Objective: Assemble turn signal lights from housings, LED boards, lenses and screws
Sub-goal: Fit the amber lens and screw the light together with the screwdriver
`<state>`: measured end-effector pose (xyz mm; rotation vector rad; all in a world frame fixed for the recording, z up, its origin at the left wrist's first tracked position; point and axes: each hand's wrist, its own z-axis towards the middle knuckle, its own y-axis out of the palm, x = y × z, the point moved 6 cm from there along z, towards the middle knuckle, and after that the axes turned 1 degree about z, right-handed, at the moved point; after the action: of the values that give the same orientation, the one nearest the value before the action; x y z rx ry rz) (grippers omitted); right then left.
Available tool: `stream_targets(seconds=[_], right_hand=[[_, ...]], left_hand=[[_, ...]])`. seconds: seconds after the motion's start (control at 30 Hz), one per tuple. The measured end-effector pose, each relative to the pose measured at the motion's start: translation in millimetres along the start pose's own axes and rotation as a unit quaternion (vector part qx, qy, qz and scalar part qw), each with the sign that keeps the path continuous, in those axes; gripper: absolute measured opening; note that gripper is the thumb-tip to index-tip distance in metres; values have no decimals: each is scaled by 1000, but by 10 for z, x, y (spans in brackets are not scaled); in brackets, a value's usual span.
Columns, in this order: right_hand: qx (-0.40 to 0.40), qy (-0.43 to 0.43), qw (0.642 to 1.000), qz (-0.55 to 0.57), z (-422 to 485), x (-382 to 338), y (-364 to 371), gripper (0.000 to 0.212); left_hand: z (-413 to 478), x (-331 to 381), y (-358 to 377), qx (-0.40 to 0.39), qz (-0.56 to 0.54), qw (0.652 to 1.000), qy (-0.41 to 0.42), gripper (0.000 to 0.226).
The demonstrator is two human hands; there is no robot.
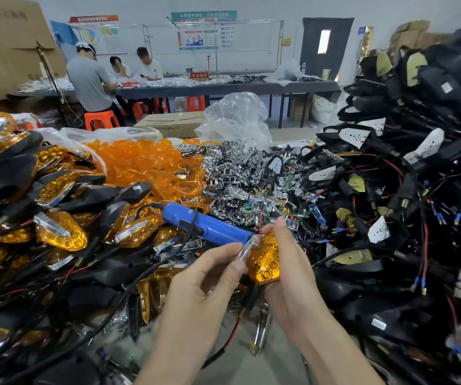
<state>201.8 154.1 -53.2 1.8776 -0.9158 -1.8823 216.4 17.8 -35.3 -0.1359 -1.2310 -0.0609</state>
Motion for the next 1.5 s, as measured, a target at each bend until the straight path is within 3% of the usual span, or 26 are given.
stream_targets(seconds=[0.37,0.73,1.2,1.33,1.5], right_hand=[[-12,18,999,38,-48,-1,25,42],[-25,0,999,-20,-46,21,15,54],[-18,0,1000,-14,-58,48,26,52],[-22,0,1000,-17,-50,65,13,45],[-25,-10,999,-24,-26,63,18,44]], left_hand=[[-16,46,16,10,47,998,46,24],[-26,48,4,8,107,990,91,30],[-16,55,12,-1,7,1000,31,27],[-30,73,-5,23,66,996,49,24],[-62,177,15,40,193,970,141,29]])
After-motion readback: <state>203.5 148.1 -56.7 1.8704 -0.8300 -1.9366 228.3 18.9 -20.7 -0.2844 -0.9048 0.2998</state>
